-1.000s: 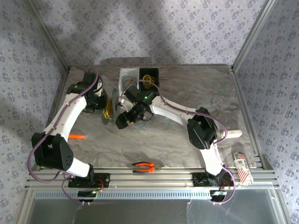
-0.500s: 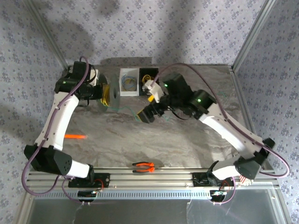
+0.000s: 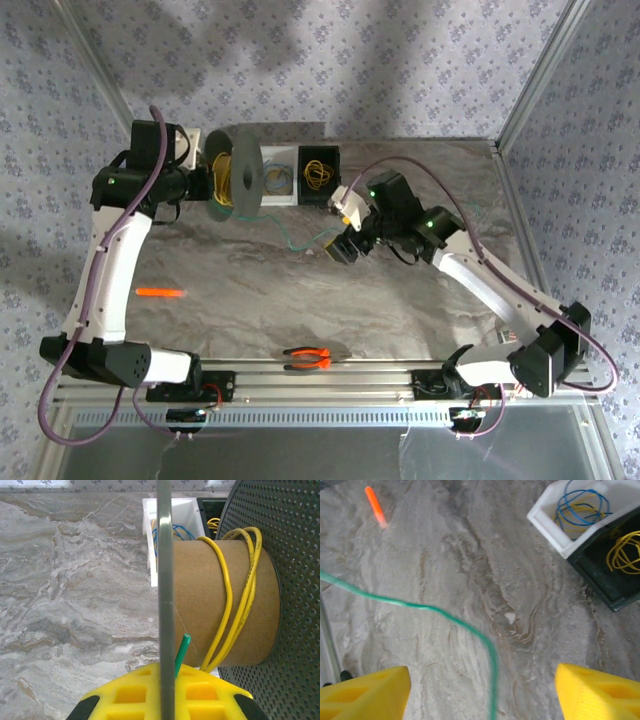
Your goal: Wrap the cables
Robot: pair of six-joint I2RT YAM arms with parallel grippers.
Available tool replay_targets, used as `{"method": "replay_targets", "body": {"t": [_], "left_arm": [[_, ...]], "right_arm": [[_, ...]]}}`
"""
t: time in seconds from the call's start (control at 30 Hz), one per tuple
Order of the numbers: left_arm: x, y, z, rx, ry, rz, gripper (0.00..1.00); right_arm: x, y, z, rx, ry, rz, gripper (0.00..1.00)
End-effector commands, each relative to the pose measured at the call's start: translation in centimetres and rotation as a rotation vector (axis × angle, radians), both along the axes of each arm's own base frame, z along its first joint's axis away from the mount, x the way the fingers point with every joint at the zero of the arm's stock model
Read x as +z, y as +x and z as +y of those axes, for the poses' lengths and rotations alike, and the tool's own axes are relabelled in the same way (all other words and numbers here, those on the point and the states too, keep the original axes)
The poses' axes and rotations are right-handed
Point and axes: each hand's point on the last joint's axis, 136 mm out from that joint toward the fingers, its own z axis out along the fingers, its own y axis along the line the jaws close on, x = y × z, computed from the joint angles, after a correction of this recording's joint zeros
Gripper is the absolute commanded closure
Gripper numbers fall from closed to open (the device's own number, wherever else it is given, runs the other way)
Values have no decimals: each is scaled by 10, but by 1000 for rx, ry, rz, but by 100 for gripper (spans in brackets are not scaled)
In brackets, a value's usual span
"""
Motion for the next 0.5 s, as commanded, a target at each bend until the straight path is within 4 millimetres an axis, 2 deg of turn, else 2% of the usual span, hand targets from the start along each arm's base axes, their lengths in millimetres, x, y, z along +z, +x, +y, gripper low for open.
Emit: {"method": "replay_targets", "body": {"t": [0.0,0.07,0.1,0.13,0.17,0.33,0.47], "left_arm": [[39,7,-9,-46,-41,-116,100],[44,11,-8,-37,-49,-129,100],[48,13,-8,-40,-58,-140,100],[52,15,-7,-36,-67,-149,100],[56,16,-6,-32,-78,-162,100],[67,27,8,26,-134,-202,100],[75,32,19,56,-183,-230,100]], "right_arm": [[-8,13,4,13,-34,14,33],[-19,13,6,25,-51,56,44],[-26,12,8,37,-59,82,59],[-31,11,9,47,-69,102,86],[-37,12,8,41,-84,116,100],[-58,15,6,45,-113,157,100],[-67,29,3,21,-116,201,100]]}}
